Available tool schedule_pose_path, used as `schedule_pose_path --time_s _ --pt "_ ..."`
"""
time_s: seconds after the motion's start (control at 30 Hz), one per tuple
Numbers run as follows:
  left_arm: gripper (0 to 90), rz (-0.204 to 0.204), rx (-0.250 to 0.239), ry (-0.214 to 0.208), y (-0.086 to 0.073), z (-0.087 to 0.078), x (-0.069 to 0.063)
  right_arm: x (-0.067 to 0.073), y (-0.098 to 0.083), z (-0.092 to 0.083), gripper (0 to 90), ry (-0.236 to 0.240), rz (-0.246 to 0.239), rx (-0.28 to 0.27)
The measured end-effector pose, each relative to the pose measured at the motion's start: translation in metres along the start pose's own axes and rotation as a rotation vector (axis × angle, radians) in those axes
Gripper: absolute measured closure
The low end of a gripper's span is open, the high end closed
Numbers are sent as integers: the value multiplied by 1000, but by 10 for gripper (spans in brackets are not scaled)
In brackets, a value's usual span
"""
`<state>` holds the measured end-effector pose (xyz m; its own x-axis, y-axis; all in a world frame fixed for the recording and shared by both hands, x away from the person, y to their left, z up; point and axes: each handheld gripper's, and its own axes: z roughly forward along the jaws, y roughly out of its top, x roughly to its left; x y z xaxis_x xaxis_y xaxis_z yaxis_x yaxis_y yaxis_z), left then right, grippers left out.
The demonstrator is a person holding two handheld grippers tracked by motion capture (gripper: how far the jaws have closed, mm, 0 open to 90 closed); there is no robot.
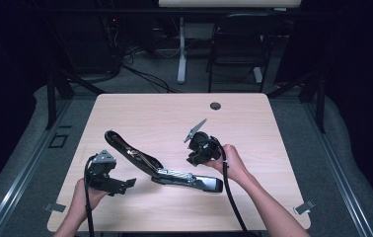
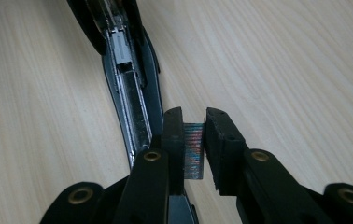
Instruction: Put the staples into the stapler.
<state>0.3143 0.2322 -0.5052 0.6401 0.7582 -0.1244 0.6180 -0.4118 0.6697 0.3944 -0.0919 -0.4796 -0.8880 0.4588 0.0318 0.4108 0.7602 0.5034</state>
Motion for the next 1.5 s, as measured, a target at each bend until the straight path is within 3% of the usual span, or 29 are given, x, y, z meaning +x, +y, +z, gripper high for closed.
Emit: schedule_pose_path --time_s 0.67,1.5 --pt "0 -2 1 -4 0 0 1 15 5 8 784 78 -45 -13" --pt "0 0 2 -5 -1 0 0 20 3 23 784 107 -87 42"
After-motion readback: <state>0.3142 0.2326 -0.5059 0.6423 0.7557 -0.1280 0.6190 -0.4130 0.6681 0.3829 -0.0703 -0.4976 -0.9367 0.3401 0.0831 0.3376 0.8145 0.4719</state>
